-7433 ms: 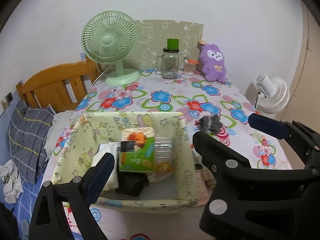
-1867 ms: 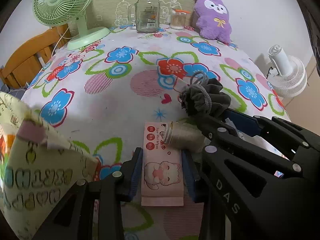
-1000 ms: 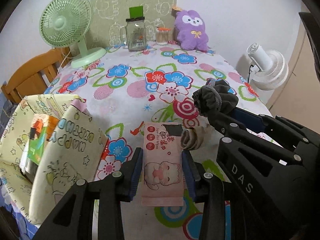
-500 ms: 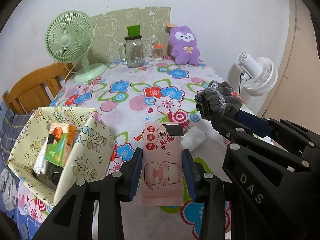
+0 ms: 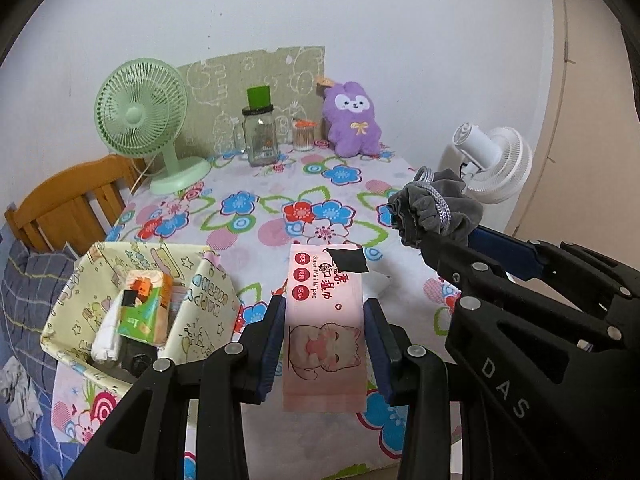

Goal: Organize soft objects
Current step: 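Carry the pink wipes pack with the left tool while the right tool carries the glove to the box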

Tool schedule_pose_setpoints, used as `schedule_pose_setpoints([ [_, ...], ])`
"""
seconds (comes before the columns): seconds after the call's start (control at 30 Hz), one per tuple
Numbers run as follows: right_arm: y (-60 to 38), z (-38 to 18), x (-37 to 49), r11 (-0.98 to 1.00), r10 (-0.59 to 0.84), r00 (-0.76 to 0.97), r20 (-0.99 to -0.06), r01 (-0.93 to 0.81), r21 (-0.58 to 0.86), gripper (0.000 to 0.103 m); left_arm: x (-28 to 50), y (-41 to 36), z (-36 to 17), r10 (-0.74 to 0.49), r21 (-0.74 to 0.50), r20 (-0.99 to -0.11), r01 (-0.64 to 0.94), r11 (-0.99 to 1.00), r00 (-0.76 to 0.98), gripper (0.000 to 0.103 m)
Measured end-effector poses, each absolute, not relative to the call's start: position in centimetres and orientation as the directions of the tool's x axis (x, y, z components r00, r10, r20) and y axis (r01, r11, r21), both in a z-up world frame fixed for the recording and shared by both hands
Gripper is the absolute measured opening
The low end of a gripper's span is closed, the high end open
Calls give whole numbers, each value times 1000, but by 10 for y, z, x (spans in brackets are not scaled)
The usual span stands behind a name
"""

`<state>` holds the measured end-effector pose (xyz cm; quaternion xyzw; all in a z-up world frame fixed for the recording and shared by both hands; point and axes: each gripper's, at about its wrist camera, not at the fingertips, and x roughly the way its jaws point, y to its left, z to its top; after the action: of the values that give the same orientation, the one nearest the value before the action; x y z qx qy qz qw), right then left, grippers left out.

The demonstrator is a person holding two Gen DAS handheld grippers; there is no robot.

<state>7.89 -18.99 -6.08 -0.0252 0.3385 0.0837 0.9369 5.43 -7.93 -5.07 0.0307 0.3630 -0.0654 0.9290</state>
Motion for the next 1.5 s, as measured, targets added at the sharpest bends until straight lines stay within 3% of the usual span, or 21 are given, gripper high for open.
schedule_pose_setpoints([
  [0.57, -170, -33, 54, 985, 140, 784, -604, -172, 6, 31, 38, -58, -27, -111, 23, -629, 161, 987, 769, 40],
  [1.5, -83, -37, 80, 949, 256, 724, -641, -316, 22, 31, 63, 20, -32, -45, 47, -639, 98, 994, 768, 40],
])
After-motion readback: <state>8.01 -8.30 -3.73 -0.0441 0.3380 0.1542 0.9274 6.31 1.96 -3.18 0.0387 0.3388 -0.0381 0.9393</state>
